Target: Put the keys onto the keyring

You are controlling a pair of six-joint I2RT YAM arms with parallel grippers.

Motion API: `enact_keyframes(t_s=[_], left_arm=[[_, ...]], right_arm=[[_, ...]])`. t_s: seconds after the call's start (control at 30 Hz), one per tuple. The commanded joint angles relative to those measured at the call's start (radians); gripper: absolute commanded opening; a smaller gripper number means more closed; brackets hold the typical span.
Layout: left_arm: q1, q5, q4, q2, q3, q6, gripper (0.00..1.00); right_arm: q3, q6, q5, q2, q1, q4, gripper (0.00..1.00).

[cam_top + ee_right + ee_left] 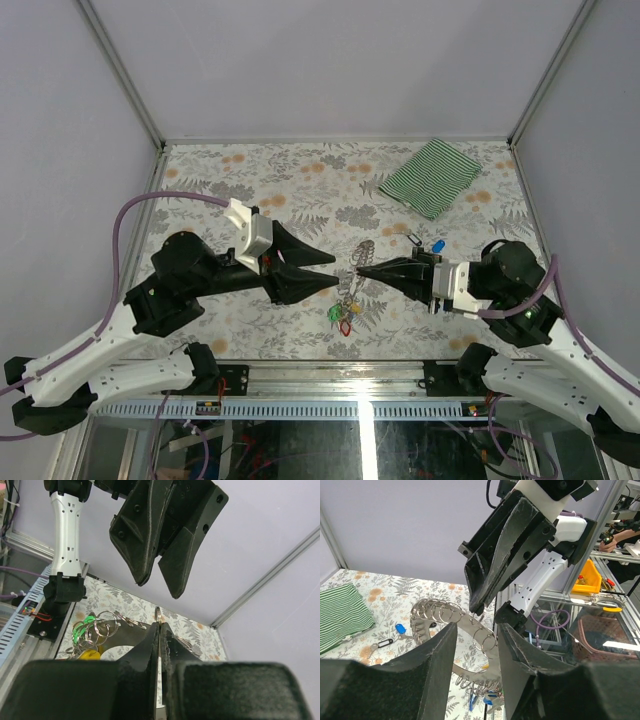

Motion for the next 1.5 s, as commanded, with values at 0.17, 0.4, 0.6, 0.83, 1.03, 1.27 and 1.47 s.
enact_keyframes(t_s=[0.17, 0.4, 0.6, 0.83, 1.03, 1.27, 1.47], left_arm=[[-0.006, -0.023, 0.036, -0.020, 0.029, 0.021, 0.42], [-0.007, -0.018, 0.075, -0.041, 0.019, -0.004, 0.45], [-0.006, -0.029, 0.127, -0.053, 0.004, -0.030, 0.47], [-0.007, -0.045, 0.173, -0.044, 0.003, -0.054, 0.51], [-0.006, -0.025, 0.233, -0.023, 0.001, -0.075, 0.51], [-0.006, 0.014, 0.275, 0.008, -0.004, -0.090, 0.48], [-0.006, 0.026, 0.299, 0.023, -0.013, -0.095, 0.43]], right_arm=[[-0.106, 0.337, 0.035, -0.004, 0.003, 0.436, 0.00], [-0.200, 0.561, 0.098, 0.021, 0.005, 0.741, 0.00], [-0.241, 0.665, 0.148, 0.044, 0.004, 0.908, 0.00], [-0.271, 0.751, 0.165, 0.071, 0.004, 1.041, 0.00], [-0.272, 0.785, 0.169, 0.091, 0.005, 1.092, 0.00], [-0.272, 0.815, 0.174, 0.112, 0.005, 1.130, 0.00], [-0.271, 0.817, 0.173, 0.121, 0.004, 1.137, 0.00]])
